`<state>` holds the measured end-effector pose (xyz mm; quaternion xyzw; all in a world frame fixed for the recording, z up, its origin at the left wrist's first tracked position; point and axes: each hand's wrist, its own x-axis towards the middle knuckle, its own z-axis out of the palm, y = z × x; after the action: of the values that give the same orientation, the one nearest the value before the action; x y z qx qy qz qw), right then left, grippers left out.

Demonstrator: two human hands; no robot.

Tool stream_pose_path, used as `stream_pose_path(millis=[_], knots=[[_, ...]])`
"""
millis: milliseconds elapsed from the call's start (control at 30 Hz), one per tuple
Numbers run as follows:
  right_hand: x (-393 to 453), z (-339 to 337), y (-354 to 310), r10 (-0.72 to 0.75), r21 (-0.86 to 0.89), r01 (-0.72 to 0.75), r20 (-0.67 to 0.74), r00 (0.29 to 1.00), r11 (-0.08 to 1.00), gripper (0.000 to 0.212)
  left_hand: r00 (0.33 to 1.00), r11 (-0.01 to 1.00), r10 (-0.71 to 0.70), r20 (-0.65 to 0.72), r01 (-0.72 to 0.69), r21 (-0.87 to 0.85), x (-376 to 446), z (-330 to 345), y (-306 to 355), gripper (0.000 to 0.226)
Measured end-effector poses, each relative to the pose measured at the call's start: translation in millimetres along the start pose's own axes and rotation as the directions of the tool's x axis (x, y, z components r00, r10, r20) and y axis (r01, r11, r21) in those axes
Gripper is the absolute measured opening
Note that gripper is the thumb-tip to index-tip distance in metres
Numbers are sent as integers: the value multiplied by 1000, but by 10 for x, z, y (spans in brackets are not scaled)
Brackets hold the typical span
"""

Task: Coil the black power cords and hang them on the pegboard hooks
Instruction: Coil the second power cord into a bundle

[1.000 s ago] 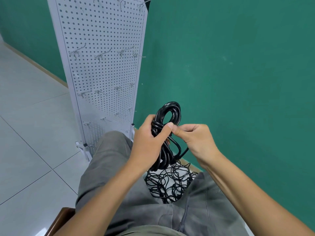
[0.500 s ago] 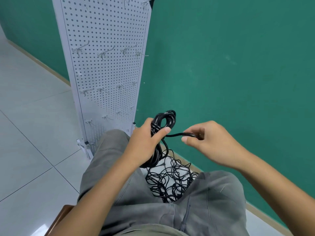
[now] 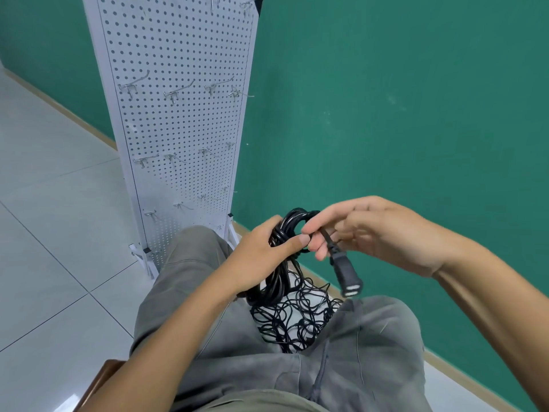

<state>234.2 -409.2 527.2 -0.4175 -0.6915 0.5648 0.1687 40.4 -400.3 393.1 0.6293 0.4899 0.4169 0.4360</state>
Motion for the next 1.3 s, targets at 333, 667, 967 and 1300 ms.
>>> stream_pose_path(millis=[333, 667, 967, 1300], knots=[[-19, 103, -81, -258, -360, 155, -260, 930, 920, 14, 967, 826, -44, 252, 177, -535, -139, 232, 202, 57], [73, 297, 3, -292, 35, 305, -201, 935, 952, 28, 989, 649, 6, 149, 110, -753, -188, 276, 339, 24], [102, 280, -11, -335, 191, 401, -301, 893, 896, 30, 959, 452, 92, 267, 199, -870, -186, 150, 390, 49], [24, 462, 44, -366, 148, 433, -339, 867, 889, 31, 967, 515, 67, 244, 176, -839, -178, 82, 334, 55]])
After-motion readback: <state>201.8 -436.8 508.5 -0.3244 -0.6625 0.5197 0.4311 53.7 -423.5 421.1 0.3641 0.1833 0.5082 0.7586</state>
